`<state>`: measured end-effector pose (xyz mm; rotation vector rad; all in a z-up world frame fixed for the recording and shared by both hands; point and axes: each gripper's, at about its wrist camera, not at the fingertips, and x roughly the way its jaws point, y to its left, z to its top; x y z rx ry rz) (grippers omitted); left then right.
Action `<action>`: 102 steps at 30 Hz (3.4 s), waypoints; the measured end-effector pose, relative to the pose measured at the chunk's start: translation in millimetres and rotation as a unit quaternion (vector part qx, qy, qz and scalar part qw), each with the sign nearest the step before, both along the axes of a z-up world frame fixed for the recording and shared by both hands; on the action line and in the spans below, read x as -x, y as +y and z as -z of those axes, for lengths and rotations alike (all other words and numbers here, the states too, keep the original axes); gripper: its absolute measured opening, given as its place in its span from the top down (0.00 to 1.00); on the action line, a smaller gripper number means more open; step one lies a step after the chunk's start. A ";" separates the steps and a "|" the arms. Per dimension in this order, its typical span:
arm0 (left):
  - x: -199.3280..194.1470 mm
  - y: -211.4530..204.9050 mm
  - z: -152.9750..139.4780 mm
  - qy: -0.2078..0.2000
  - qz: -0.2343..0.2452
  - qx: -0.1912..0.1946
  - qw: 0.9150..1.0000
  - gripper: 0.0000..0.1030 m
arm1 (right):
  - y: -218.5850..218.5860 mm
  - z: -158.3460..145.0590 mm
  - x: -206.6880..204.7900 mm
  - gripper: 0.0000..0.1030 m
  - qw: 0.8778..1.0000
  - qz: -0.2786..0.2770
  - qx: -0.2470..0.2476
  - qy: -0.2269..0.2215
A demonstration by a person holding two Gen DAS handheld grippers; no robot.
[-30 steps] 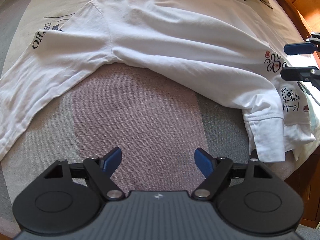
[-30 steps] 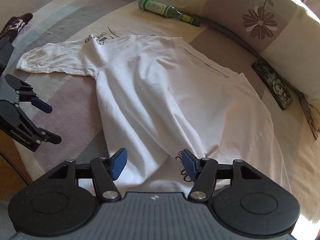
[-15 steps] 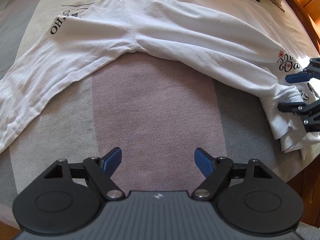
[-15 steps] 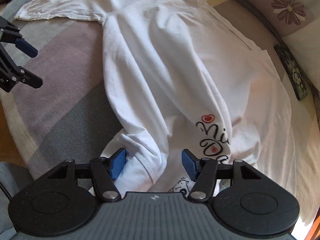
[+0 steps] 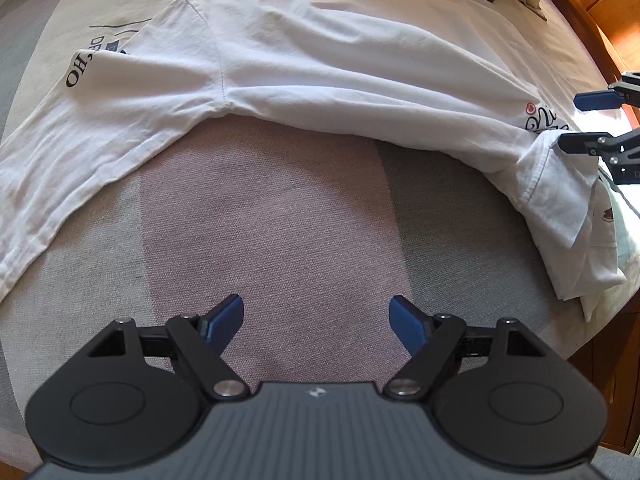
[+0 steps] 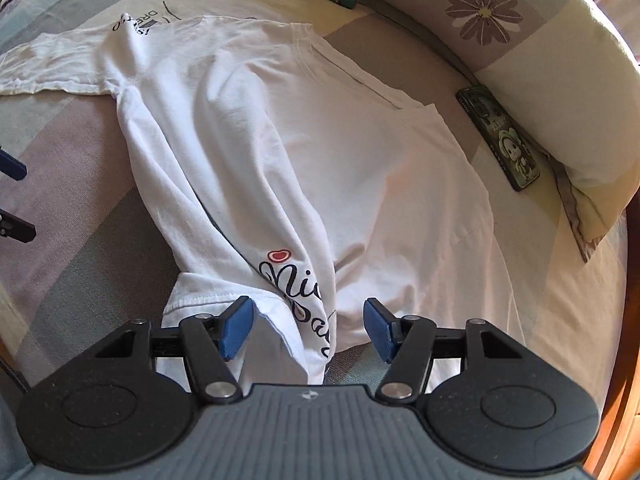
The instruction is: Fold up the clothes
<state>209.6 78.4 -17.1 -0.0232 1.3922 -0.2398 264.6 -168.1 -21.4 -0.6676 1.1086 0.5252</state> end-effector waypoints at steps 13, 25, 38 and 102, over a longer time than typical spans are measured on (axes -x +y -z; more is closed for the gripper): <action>-0.4 0.1 -0.7 -0.002 -0.010 -0.007 1.000 0.23 | 55.7 8.1 13.2 0.36 0.992 -0.110 -0.051 0.041; 7.7 -1.8 -13.2 -0.016 -0.012 0.021 1.000 0.23 | 50.7 7.4 -62.5 0.35 0.997 -0.040 -0.063 0.028; -21.5 -9.9 4.6 -0.039 0.036 0.085 0.995 0.24 | 15.3 -24.7 -40.5 0.33 0.989 0.014 -0.127 0.079; 47.8 83.1 -7.0 0.109 -0.041 -0.055 0.992 0.97 | -97.3 36.4 50.2 0.35 0.935 0.266 -0.127 0.196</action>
